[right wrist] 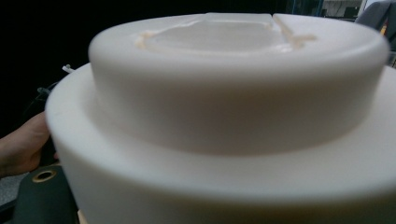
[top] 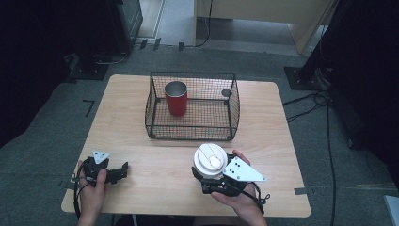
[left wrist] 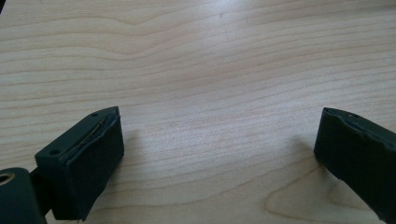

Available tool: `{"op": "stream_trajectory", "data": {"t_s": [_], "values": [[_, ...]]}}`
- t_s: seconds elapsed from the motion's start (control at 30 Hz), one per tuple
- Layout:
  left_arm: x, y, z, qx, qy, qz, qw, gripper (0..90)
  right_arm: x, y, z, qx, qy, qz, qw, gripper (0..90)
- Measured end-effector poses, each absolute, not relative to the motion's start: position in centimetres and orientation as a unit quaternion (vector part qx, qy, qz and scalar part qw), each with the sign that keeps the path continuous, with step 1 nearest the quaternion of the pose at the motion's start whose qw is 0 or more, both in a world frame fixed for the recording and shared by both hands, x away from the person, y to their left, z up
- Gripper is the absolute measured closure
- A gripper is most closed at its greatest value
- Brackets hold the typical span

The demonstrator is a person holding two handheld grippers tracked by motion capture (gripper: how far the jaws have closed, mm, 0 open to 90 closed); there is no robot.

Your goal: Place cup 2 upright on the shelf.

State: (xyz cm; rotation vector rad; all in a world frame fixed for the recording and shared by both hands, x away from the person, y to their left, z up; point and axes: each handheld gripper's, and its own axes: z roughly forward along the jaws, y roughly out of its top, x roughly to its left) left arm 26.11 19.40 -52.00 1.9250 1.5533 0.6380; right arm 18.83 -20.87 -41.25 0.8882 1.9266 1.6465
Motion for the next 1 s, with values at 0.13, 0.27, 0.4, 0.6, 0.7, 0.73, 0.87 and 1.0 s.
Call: {"op": "stream_trajectory", "data": {"t_s": [0.13, 0.27, 0.4, 0.6, 0.7, 0.73, 0.87, 1.0], "values": [[26.1, 19.4, -52.0, 0.721, 0.582, 0.239, 0.289, 2.3, 19.1, -20.8, -40.8, 0.322, 0.695, 0.600, 0.230, 15.6], [26.1, 19.4, -52.0, 0.721, 0.582, 0.239, 0.289, 2.3, 19.4, -20.7, -40.4, 0.322, 0.693, 0.600, 0.236, 15.6], [26.1, 19.4, -52.0, 0.721, 0.582, 0.239, 0.289, 2.2, 19.7, -20.8, -39.9, 0.328, 0.686, 0.603, 0.241, 15.6], [26.1, 19.4, -52.0, 0.721, 0.582, 0.239, 0.289, 2.2, 20.2, -21.1, -39.2, 0.342, 0.674, 0.605, 0.253, 15.6], [26.1, 19.4, -52.0, 0.721, 0.582, 0.239, 0.289, 2.2, 20.5, -21.3, -38.8, 0.342, 0.672, 0.604, 0.258, 15.7], [26.1, 19.4, -52.0, 0.721, 0.582, 0.239, 0.289, 2.2, 20.6, -21.3, -38.6, 0.343, 0.670, 0.605, 0.261, 15.6], [26.1, 19.4, -52.0, 0.720, 0.583, 0.239, 0.290, 2.2, 21.0, -21.3, -38.1, 0.344, 0.666, 0.606, 0.266, 15.7], [26.1, 19.4, -52.0, 0.721, 0.582, 0.239, 0.290, 2.2, 21.5, -21.1, -37.5, 0.341, 0.665, 0.606, 0.271, 15.7]]}}
